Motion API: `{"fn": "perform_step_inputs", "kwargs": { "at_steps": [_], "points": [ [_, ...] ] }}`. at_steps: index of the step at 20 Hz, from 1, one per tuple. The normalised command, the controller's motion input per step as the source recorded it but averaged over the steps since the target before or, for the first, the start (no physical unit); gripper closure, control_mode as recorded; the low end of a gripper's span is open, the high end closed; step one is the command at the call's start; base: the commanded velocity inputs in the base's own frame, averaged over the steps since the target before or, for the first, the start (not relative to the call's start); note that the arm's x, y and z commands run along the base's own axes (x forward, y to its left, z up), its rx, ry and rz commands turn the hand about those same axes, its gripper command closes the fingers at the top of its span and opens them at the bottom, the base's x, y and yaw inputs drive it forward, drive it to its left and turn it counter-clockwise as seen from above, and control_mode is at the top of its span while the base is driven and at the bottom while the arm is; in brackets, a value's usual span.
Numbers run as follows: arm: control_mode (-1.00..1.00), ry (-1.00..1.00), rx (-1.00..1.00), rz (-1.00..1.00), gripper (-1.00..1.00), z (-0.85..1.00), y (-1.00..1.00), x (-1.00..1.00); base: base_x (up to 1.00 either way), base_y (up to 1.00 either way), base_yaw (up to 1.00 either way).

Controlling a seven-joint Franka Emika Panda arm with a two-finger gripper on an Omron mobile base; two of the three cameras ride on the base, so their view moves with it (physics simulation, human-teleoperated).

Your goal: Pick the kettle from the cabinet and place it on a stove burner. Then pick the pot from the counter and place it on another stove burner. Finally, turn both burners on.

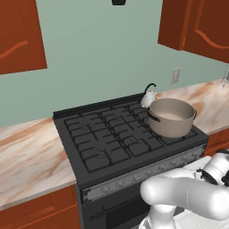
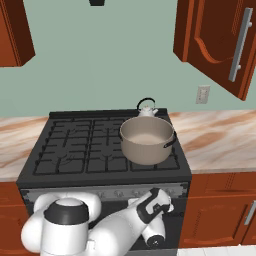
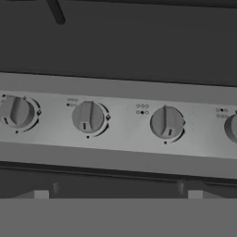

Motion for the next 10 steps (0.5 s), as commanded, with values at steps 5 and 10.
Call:
{"fn": "perform_step_inputs", "kwargs": {
  "at_steps": [5, 10],
  "points": [
    [-1.00, 0.00, 0.00, 0.00, -1.00, -0.05, -0.06, 0.02, 0.00, 0.00, 0.00],
    [-1.00, 0.00, 0.00, 0.00, -1.00, -0.06, -0.07, 0.03, 0.00, 0.00, 0.00]
  ]
}}
